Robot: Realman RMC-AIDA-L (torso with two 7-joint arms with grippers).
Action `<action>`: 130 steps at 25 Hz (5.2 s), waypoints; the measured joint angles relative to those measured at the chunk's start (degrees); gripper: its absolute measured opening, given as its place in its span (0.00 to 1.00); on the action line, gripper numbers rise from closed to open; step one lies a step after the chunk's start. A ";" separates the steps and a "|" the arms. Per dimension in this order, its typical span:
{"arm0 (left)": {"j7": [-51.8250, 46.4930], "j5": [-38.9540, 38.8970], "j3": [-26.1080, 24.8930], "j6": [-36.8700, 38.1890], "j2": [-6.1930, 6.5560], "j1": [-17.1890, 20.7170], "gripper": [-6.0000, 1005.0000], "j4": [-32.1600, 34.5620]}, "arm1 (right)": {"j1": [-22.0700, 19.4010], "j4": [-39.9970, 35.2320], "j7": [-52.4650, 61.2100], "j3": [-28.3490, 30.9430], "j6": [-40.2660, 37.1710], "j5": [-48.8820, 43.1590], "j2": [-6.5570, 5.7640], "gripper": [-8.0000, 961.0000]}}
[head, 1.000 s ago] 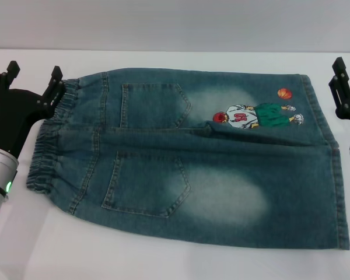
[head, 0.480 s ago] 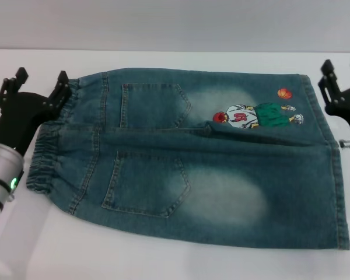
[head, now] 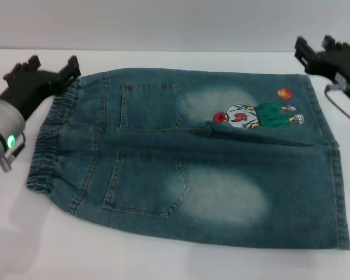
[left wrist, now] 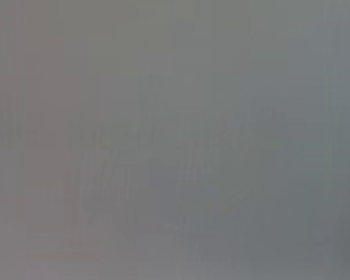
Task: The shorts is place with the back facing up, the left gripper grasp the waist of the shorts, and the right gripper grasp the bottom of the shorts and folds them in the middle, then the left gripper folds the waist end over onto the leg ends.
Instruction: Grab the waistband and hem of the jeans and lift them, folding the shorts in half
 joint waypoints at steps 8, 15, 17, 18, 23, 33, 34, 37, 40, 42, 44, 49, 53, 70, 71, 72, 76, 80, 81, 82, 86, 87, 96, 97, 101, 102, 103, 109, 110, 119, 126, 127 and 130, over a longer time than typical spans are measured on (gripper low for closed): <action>10.06 0.04 -11.38 -35.25 -3.35 0.70 0.78 -16.79 | 0.81 -14.20 0.30 6.17 30.71 -1.66 0.02 0.54; 13.22 -0.33 -15.27 -51.17 -3.81 0.56 0.77 -23.39 | 1.77 -22.32 0.53 15.04 56.07 -0.97 0.05 0.54; 13.56 -0.20 -16.21 -55.86 -3.85 0.50 0.77 -25.13 | 1.00 -24.10 0.56 16.41 59.39 -0.94 0.12 0.54; 13.71 -0.13 -16.66 -58.31 -3.90 0.41 0.76 -25.90 | 0.58 -24.93 0.67 17.03 60.77 -0.93 0.17 0.54; 13.89 -0.03 -19.74 -67.99 -3.93 -0.63 0.76 -27.07 | -0.07 -26.54 2.52 18.05 65.61 -0.90 0.26 0.54; 13.03 0.75 -23.75 -78.99 -4.10 -3.95 0.74 -23.34 | -0.11 -27.40 4.96 18.31 67.65 -1.17 0.26 0.54; 12.99 0.97 -23.84 -79.16 -4.10 -4.38 0.74 -22.43 | -0.03 -27.41 4.96 18.32 67.61 -1.25 0.25 0.54; 12.82 1.98 -23.85 -79.08 -4.12 -5.90 0.74 -19.09 | 0.36 -27.42 4.98 18.26 67.26 -1.26 0.23 0.54; 12.52 2.35 -23.84 -79.08 -4.12 -7.11 0.73 -16.81 | 0.53 -27.39 4.98 18.04 67.24 -1.25 0.22 0.54; 12.44 2.41 -23.72 -79.35 -4.12 -7.49 0.73 -16.23 | 0.54 -27.39 4.99 17.77 67.24 -1.25 0.21 0.54; 12.40 2.50 -23.65 -79.71 -4.12 -7.56 0.72 -16.12 | 0.55 -27.40 5.01 17.68 67.24 -1.23 0.20 0.54; 11.85 3.33 -23.62 -80.50 -4.12 -7.61 0.72 -16.07 | 0.56 -27.44 5.02 17.60 67.24 -1.08 0.19 0.54; 11.72 4.28 -23.39 -80.82 -4.12 -7.64 0.71 -16.04 | 0.64 -27.47 5.01 17.58 67.24 -1.05 0.19 0.54; 11.68 4.25 -23.21 -81.57 -4.21 -8.36 0.69 -14.86 | 0.46 -28.23 4.60 16.85 67.80 -1.08 0.20 0.54; 11.68 4.13 -23.20 -81.78 -4.30 -9.28 0.68 -13.69 | 0.39 -28.30 4.59 16.86 67.82 -1.08 0.20 0.54; 11.50 4.13 -23.18 -81.82 -4.36 -9.36 0.68 -13.78 | 0.32 -28.44 4.58 16.85 67.82 -1.08 0.19 0.54; 11.14 4.20 -22.74 -82.66 -4.28 -9.81 0.68 -14.23 | 0.13 -29.12 4.57 16.87 67.88 -1.04 0.19 0.54; 11.14 4.11 -23.08 -84.11 -4.22 -10.22 0.67 -14.48 | 0.21 -29.35 4.55 16.87 68.02 -1.03 0.20 0.54; 11.06 4.13 -23.12 -84.33 -4.23 -10.25 0.67 -14.66 | 0.27 -29.35 4.55 16.85 68.03 -1.03 0.20 0.54; 11.06 4.13 -23.12 -84.33 -4.23 -10.25 0.67 -14.66 | 0.33 -29.35 4.54 16.83 68.04 -1.02 0.19 0.54; 11.03 4.18 -23.11 -84.54 -4.23 -10.29 0.61 -15.09 | 0.43 -29.32 4.52 16.80 68.04 -1.02 0.14 0.54; 11.01 4.27 -23.02 -84.52 -4.22 -10.34 0.59 -15.10 | 0.43 -29.27 4.51 16.80 68.04 -1.02 0.12 0.54; 10.96 4.29 -22.95 -84.56 -4.21 -10.29 0.48 -15.34 | 0.28 -29.48 4.48 16.80 71.77 -1.02 0.12 0.54; 10.92 4.28 -22.86 -84.62 -4.21 -10.19 0.47 -15.58 | 0.30 -29.54 4.48 16.80 72.93 -1.08 0.15 0.54; 10.76 4.25 -22.53 -85.07 -4.25 -9.87 0.44 -16.93 | 0.26 -29.61 4.48 16.80 77.66 -1.32 0.18 0.54; 10.73 4.27 -22.45 -85.15 -4.26 -9.86 0.43 -17.13 | 0.18 -29.61 4.48 16.80 78.75 -1.33 0.17 0.54; 10.73 4.27 -22.45 -85.15 -4.26 -9.86 0.42 -17.13 | 0.15 -29.62 4.47 16.80 79.62 -1.34 0.16 0.54; 10.53 4.30 -20.96 -85.13 -4.30 -10.56 0.37 -17.34 | -0.55 -30.05 3.26 16.83 85.86 -1.50 0.16 0.54; 10.47 4.28 -20.94 -85.10 -4.30 -10.58 0.37 -17.34 | -0.69 -29.99 2.98 16.83 86.63 -1.51 0.16 0.54; 10.27 4.07 -19.98 -84.89 -4.39 -11.36 0.31 -16.94 | -2.48 -29.10 2.22 14.74 90.49 -3.93 0.38 0.54; 10.31 3.92 -19.29 -84.65 -4.39 -11.85 0.24 -16.88 | -3.22 -29.01 3.03 12.89 91.53 -5.35 0.60 0.54; 10.31 3.91 -19.17 -84.63 -4.39 -11.86 0.23 -16.92 | -3.33 -29.04 3.12 12.78 91.59 -5.36 0.62 0.54; 10.30 3.89 -18.84 -84.56 -4.39 -11.87 0.22 -17.12 | -3.46 -29.16 3.41 12.50 91.79 -5.36 0.64 0.54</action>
